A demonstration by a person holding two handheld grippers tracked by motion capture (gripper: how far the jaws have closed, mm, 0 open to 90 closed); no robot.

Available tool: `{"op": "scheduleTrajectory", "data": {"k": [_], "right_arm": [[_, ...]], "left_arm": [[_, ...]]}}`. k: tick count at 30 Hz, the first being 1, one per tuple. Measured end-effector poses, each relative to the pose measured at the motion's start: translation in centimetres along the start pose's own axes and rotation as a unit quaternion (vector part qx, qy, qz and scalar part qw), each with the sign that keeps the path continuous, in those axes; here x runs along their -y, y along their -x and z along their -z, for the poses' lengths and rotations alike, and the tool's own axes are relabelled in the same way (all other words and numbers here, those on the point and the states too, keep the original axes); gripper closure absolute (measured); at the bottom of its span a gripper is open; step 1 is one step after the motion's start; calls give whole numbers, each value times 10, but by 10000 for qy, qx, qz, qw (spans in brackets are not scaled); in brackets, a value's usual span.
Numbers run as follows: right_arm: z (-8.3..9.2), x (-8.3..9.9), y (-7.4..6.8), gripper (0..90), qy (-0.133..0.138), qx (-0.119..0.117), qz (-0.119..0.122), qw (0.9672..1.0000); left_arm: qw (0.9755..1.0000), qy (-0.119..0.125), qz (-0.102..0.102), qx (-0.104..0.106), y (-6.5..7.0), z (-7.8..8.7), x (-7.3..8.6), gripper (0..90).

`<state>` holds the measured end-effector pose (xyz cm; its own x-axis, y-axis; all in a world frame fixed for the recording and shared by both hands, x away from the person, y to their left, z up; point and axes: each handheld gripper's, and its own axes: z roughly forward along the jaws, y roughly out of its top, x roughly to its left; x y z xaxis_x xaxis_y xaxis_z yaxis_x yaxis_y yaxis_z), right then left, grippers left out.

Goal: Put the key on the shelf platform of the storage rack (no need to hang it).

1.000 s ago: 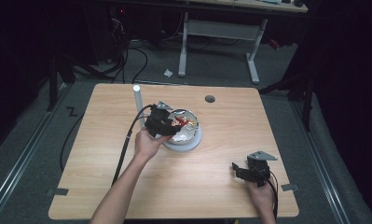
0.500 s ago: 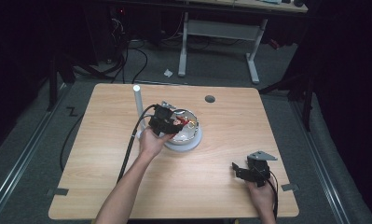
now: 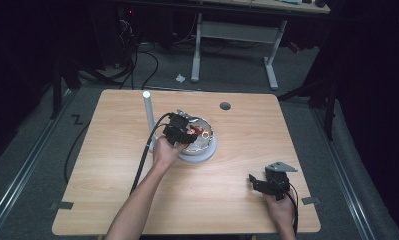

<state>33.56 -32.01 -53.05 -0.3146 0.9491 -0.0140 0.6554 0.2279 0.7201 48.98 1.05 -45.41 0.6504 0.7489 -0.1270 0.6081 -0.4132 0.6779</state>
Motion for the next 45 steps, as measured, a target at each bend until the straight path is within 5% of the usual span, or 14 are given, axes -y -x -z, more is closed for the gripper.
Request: {"op": "scheduleTrajectory", "data": {"k": [13,18,32,45], "right_arm": [[0,0,0,275,0,1,1,10000],[0,0,0,275,0,0,3,10000],[0,0,0,274,1,0,16,10000],[0,0,0,274,-5,-2,19,10000]], "left_arm": [[9998,-135,97,-76,0,-7,0,514],[9999,-17,121,-72,-1,-4,-1,493],[9990,437,26,11,0,33,0,410],[9965,820,133,54,-11,75,18,408]]}}
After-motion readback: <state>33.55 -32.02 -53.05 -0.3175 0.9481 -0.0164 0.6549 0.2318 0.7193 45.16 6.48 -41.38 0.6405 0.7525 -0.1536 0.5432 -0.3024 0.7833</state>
